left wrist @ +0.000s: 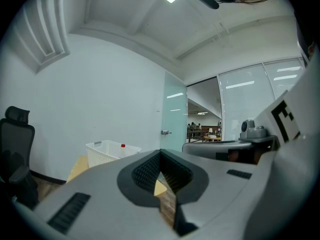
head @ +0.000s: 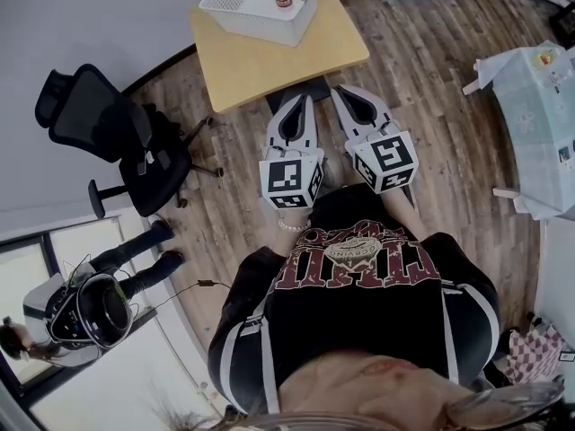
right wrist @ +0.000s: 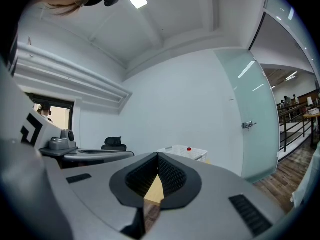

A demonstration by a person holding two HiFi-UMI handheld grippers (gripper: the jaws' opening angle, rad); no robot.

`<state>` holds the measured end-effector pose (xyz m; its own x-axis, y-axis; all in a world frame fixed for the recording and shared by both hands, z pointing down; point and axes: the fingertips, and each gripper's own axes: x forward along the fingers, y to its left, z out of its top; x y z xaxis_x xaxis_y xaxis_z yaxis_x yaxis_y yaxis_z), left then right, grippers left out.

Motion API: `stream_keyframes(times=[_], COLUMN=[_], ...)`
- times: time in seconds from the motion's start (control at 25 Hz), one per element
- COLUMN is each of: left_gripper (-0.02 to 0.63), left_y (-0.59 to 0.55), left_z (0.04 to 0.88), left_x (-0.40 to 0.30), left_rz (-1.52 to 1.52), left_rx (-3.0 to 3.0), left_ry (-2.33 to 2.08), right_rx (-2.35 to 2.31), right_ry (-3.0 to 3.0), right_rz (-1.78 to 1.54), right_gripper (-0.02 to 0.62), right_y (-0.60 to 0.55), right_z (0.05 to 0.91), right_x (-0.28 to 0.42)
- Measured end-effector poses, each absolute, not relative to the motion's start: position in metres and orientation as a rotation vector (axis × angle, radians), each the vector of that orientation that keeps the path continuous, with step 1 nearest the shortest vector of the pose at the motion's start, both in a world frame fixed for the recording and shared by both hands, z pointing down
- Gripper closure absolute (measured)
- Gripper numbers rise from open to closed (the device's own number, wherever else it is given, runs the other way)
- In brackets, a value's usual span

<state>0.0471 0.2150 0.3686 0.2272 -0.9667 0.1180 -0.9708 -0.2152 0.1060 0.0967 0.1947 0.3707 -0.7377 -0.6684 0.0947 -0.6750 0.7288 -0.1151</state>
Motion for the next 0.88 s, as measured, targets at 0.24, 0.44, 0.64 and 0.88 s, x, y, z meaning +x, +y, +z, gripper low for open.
stream_keyframes(times=[0.24, 0.44, 0.64, 0.88], left_gripper=[0.558, 0.558, 0.558, 0.558], left_y=[0.194, 0.173, 0.155, 0.139], left_z=[0.372, 0.372, 0.373, 0.374], left_x=[0.033, 0.019, 0.006, -0.011], left_rz=[0.037, 0.022, 0.024, 0.032], left_rx=[2.341, 2.354, 2.374, 2.392], left_ry=[-1.837, -1.810, -1.781, -1.763], right_rx=[1.133, 1.147, 1.170, 1.187], right_ry=[-2.866, -2.850, -2.832, -2.831], right_rz=[0.212, 0.210, 0.204, 0.202], right_gripper=[0.577, 0.577, 0.577, 0.577], right_y=[0.175, 0.155, 0.137, 0.122], right_z=[0.372, 0.374, 0.375, 0.375], right_x=[0.083, 0.068, 0.054, 0.036])
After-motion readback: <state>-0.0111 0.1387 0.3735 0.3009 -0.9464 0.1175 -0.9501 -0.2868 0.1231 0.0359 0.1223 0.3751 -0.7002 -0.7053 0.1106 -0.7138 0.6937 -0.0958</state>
